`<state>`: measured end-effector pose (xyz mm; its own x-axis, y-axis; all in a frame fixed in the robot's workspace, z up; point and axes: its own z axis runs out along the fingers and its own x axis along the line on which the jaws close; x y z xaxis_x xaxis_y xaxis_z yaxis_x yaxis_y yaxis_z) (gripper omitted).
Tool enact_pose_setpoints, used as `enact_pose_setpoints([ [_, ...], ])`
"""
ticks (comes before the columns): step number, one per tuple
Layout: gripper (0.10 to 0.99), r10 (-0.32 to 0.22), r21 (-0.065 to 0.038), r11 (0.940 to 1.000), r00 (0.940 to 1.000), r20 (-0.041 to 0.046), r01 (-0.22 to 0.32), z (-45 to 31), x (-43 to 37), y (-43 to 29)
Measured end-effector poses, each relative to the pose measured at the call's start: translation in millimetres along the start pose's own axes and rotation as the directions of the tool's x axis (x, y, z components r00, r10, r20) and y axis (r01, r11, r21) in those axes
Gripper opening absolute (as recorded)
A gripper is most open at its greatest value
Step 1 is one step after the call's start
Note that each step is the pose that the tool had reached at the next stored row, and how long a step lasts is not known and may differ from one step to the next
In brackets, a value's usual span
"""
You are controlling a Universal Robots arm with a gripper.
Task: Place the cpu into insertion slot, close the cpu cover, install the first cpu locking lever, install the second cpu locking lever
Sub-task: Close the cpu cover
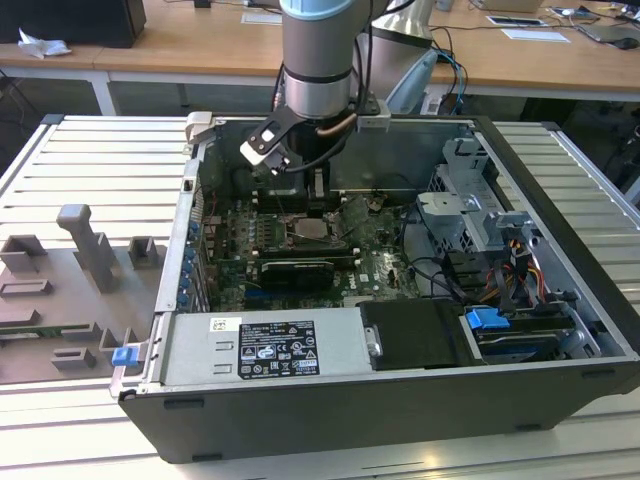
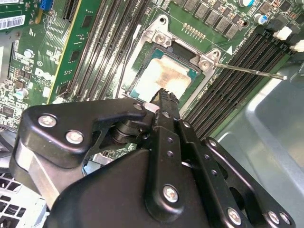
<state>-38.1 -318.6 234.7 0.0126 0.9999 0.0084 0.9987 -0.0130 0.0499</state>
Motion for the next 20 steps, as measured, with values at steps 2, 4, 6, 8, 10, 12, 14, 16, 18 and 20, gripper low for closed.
enact_pose_setpoints([
  [2,0.106,0.000,0.000,1.0000,1.0000,-0.0002,0.000,-0.3,0.0,0.0],
  [4,0.106,0.000,0.000,1.0000,1.0000,0.0001,0.000,-0.6,0.0,0.1],
  [6,0.106,0.000,0.000,1.0000,1.0000,0.0001,0.000,-0.8,0.0,0.1],
  [8,0.106,0.000,0.000,1.0000,1.0000,0.0002,0.000,-1.5,0.1,0.1],
  [10,0.106,0.000,0.000,1.0000,1.0000,0.0003,0.000,-2.3,0.3,0.2],
  [12,0.106,0.000,0.000,1.0000,1.0000,0.0002,0.000,-3.1,0.5,0.2],
  [14,0.106,0.000,0.000,1.0000,1.0000,0.0003,0.000,-3.7,0.5,0.2],
  [16,0.106,0.000,0.000,1.0000,1.0000,0.0004,0.000,-5.4,0.5,0.3],
  [18,0.106,0.000,0.000,1.0000,1.0000,0.0004,0.000,-6.5,0.6,0.3],
  [20,0.106,0.000,0.000,1.0000,1.0000,0.0004,0.000,-7.6,0.6,0.4],
])
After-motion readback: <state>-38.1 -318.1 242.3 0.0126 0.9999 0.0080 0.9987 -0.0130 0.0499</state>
